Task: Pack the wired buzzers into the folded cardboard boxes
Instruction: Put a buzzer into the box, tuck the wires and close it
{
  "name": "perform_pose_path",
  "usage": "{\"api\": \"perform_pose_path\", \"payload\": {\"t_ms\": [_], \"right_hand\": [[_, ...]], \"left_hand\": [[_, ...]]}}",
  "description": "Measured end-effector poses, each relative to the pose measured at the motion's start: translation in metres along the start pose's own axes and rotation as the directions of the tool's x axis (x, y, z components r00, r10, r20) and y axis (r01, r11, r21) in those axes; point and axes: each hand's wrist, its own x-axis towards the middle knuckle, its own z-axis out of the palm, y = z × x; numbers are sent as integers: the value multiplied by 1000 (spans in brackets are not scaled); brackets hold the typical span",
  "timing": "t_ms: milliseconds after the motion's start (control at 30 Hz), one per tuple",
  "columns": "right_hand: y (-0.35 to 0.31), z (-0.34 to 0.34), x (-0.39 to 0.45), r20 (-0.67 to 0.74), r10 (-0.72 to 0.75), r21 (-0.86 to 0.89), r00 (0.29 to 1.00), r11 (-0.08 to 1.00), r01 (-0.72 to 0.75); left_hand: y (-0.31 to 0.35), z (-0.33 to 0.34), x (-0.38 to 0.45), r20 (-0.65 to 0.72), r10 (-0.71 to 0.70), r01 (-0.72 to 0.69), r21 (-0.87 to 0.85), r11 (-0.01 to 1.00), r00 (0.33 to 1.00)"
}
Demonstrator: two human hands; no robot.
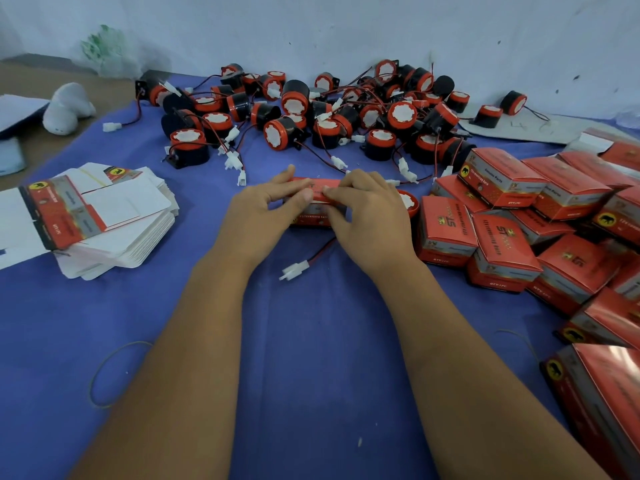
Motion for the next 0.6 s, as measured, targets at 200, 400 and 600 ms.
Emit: {"api": "perform_pose_path", "payload": {"t_ms": [200,400,600], "right_hand": [[-3,1,4,26,53,-39,998,998,-52],[-6,3,2,70,152,32,986,987,-155],[-9,8,-7,155,189,76,970,976,-202]], "left_hand": [[-3,0,0,20,5,-8,167,986,1000],[1,1,-4,28,-25,18,238,971,999],[0,3,-8,5,-50,46,322,946,999]]}}
